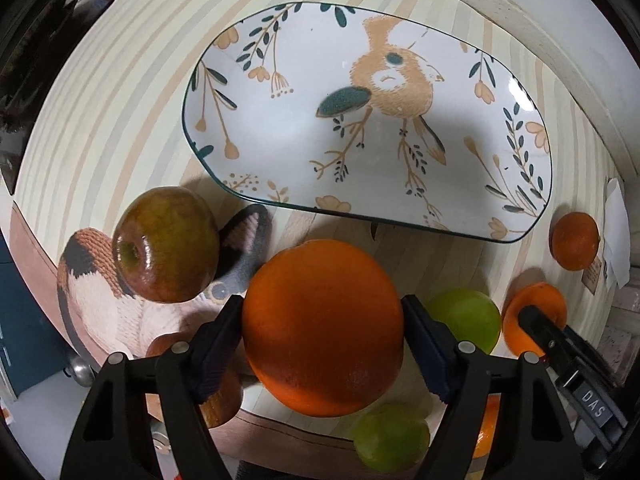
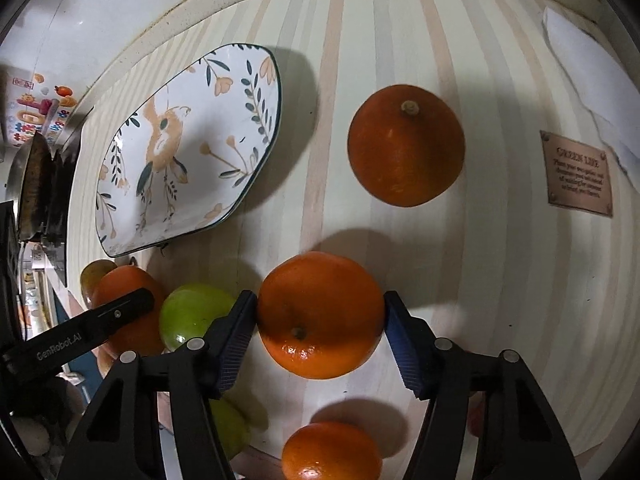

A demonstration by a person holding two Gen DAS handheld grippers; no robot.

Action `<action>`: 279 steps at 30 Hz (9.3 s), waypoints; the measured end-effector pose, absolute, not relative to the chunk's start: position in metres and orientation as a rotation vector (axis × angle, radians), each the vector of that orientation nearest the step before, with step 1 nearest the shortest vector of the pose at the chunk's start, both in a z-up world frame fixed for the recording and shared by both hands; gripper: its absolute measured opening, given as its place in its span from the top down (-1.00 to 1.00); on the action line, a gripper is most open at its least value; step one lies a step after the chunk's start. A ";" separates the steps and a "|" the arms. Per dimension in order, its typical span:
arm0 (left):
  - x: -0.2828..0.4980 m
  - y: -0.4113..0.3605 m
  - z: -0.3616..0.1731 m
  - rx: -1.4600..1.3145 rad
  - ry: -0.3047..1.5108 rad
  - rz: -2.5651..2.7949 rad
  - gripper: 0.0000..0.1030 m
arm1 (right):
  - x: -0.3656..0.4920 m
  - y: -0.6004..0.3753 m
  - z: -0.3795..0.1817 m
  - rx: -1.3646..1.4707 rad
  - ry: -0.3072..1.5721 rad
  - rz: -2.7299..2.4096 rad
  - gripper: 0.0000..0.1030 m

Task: Organize fruits
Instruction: 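Grasp the large orange with the left tool while the right tool grasps a smaller orange, then carry both oranges onto the floral plate and open both tools, then grasp the brown apple with the left tool while the right tool grasps an orange, then carry the brown apple and orange onto the plate and open both tools, then grasp the red apple with the left tool while the right tool grasps a green apple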

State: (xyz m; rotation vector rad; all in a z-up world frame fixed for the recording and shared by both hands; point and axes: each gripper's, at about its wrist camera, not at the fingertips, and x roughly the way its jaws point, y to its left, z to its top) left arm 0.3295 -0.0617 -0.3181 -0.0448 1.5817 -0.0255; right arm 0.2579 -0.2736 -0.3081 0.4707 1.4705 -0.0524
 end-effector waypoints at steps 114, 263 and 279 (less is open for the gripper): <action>0.256 0.047 -0.265 -0.080 1.532 0.124 -0.65 | 0.160 -0.237 -0.293 0.431 1.656 -0.058 -0.83; 0.303 0.034 -0.236 -0.078 1.447 0.117 -0.65 | 0.258 -0.196 -0.233 0.295 1.420 0.119 -0.81; 0.364 0.025 -0.319 0.013 1.605 0.056 -0.23 | 0.288 -0.171 -0.315 0.311 1.573 0.155 -0.51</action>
